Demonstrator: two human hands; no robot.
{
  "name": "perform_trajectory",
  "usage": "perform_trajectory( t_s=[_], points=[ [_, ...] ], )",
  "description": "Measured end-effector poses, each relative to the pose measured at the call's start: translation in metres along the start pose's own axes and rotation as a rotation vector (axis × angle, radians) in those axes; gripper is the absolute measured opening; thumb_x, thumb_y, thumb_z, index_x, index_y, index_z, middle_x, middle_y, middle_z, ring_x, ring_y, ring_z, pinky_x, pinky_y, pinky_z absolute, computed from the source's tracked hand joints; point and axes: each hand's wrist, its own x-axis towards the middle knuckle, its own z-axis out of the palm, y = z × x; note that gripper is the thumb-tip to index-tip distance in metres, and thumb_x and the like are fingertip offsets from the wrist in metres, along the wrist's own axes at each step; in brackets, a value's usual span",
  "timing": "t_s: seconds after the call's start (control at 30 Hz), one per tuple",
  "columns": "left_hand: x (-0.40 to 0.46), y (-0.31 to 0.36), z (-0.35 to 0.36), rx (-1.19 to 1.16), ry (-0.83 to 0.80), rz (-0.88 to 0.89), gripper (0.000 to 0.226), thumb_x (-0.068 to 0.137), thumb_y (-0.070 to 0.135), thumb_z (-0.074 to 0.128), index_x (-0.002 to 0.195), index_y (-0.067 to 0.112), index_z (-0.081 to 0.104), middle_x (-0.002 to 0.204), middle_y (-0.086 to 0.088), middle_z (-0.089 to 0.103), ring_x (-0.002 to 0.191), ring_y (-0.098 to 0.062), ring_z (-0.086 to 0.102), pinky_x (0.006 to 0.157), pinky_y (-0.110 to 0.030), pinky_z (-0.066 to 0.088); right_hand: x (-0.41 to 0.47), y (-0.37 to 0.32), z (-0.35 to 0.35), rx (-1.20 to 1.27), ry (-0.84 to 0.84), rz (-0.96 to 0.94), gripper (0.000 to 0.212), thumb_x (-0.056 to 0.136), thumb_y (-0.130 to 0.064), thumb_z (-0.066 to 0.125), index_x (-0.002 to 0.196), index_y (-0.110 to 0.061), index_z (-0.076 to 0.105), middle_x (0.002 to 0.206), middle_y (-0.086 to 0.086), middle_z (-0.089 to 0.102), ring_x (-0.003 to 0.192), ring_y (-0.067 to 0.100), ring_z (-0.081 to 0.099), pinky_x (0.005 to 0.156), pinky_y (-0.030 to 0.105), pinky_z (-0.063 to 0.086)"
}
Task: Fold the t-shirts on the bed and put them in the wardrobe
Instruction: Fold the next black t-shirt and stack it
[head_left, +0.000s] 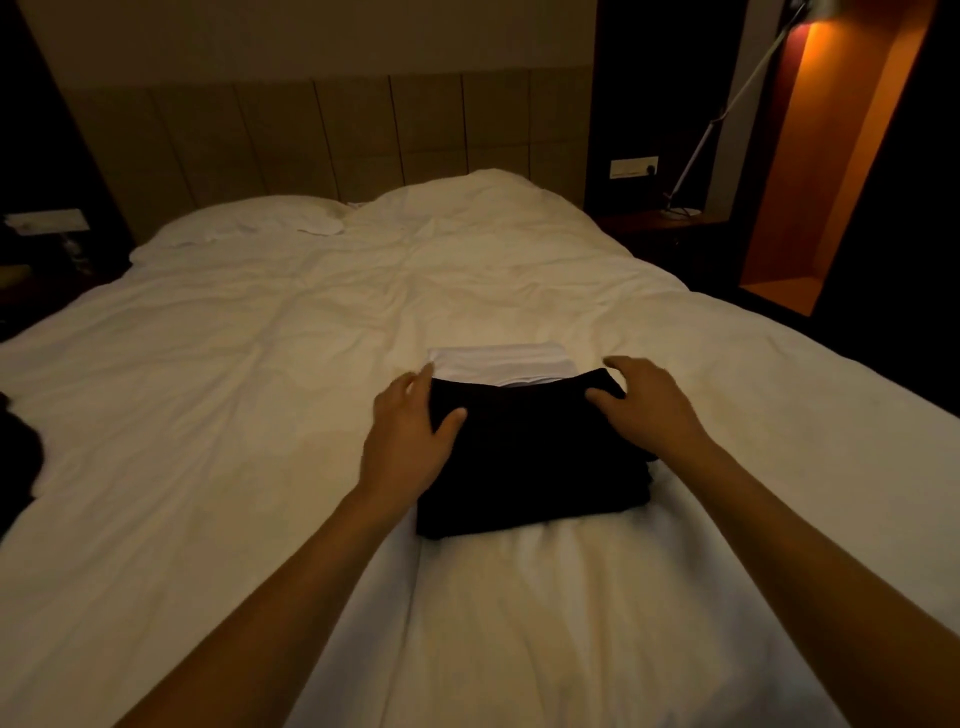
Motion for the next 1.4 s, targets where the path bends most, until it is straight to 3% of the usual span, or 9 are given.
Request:
perform_trajectory(
  t_s=[0.1, 0.2, 0.27, 0.33, 0.57, 0.77, 0.9, 1.1, 1.4],
  points=[
    [0.021, 0.022, 0.014, 0.248, -0.145, 0.223, 0.063, 0.100, 0.054, 0.037, 0.155, 0.027, 0.024, 0.163, -0.005, 0.016, 0.151, -0.023, 0.005, 0.120, -0.042, 0.013, -0.003, -0.028, 0.008, -0.042, -0.048, -0.167, 0.053, 0.096, -0.047, 0.053, 0.140, -0.018, 0.052, 0.141, 0.007, 0.054, 0.128, 0.026, 0.050, 0.103, 0.037, 0.042],
    [0.026, 0.014, 0.034, 0.355, -0.293, 0.168, 0.060, 0.101, 0.056, 0.026, 0.155, 0.030, 0.022, 0.165, -0.003, 0.010, 0.152, -0.023, -0.001, 0.121, -0.048, 0.009, -0.007, -0.031, 0.027, -0.134, -0.228, -0.130, 0.057, 0.100, -0.053, 0.038, 0.144, -0.018, 0.047, 0.148, 0.007, 0.048, 0.134, 0.025, 0.045, 0.109, 0.039, 0.039],
    [0.017, 0.000, 0.043, 0.310, -0.335, 0.080, 0.059, 0.102, 0.057, 0.023, 0.155, 0.031, 0.022, 0.165, -0.001, 0.007, 0.152, -0.022, -0.002, 0.121, -0.048, 0.011, -0.015, -0.025, 0.039, -0.207, -0.283, -0.086, 0.061, 0.102, -0.054, 0.030, 0.151, -0.018, 0.037, 0.157, 0.008, 0.034, 0.144, 0.026, 0.031, 0.116, 0.039, 0.027],
    [0.004, -0.012, 0.050, 0.282, -0.304, 0.070, 0.059, 0.102, 0.056, 0.024, 0.155, 0.032, 0.021, 0.165, 0.000, 0.006, 0.152, -0.021, -0.002, 0.121, -0.046, 0.015, -0.025, -0.020, 0.048, -0.295, -0.229, -0.117, 0.062, 0.102, -0.054, 0.026, 0.153, -0.019, 0.033, 0.159, 0.008, 0.028, 0.148, 0.026, 0.023, 0.118, 0.038, 0.020],
    [-0.013, -0.015, 0.042, 0.270, -0.319, 0.055, 0.062, 0.101, 0.059, 0.026, 0.156, 0.034, 0.013, 0.165, 0.004, 0.000, 0.151, -0.017, -0.006, 0.112, -0.044, 0.033, -0.038, -0.024, 0.055, -0.399, -0.181, -0.139, 0.061, 0.103, -0.051, 0.022, 0.154, -0.018, 0.029, 0.160, 0.009, 0.027, 0.148, 0.027, 0.022, 0.119, 0.040, 0.018],
    [-0.040, -0.018, 0.025, 0.264, -0.398, 0.038, 0.065, 0.099, 0.062, 0.027, 0.156, 0.039, 0.006, 0.165, 0.008, -0.005, 0.151, -0.015, -0.008, 0.111, -0.043, 0.034, -0.065, -0.034, 0.055, -0.430, -0.217, -0.101, 0.059, 0.105, -0.048, 0.019, 0.156, -0.021, 0.019, 0.163, 0.005, 0.019, 0.150, 0.024, 0.015, 0.121, 0.041, 0.011],
    [-0.045, -0.013, -0.001, 0.181, -0.448, -0.002, 0.064, 0.100, 0.060, 0.028, 0.156, 0.036, 0.008, 0.165, 0.006, -0.002, 0.151, -0.016, -0.007, 0.117, -0.045, 0.024, -0.072, -0.049, 0.041, -0.388, -0.199, -0.062, 0.056, 0.105, -0.045, 0.021, 0.155, -0.019, 0.025, 0.161, 0.006, 0.023, 0.149, 0.025, 0.018, 0.121, 0.042, 0.012],
    [-0.070, -0.004, -0.066, 0.045, -0.290, -0.034, 0.060, 0.102, 0.055, 0.026, 0.156, 0.035, 0.011, 0.165, 0.005, 0.003, 0.151, -0.014, -0.002, 0.119, -0.041, 0.017, -0.112, -0.106, 0.025, -0.145, -0.031, -0.146, 0.057, 0.104, -0.047, 0.031, 0.152, -0.018, 0.033, 0.160, 0.006, 0.028, 0.149, 0.024, 0.020, 0.119, 0.037, 0.016],
    [-0.145, -0.065, -0.202, 0.201, 0.024, -0.129, 0.061, 0.100, 0.056, 0.029, 0.156, 0.037, 0.013, 0.165, 0.006, 0.004, 0.151, -0.012, 0.000, 0.119, -0.040, 0.016, -0.185, -0.237, 0.044, 0.070, 0.026, -0.346, 0.057, 0.102, -0.050, 0.032, 0.153, -0.024, 0.031, 0.161, 0.001, 0.026, 0.150, 0.017, 0.017, 0.121, 0.033, 0.016]
  ],
)
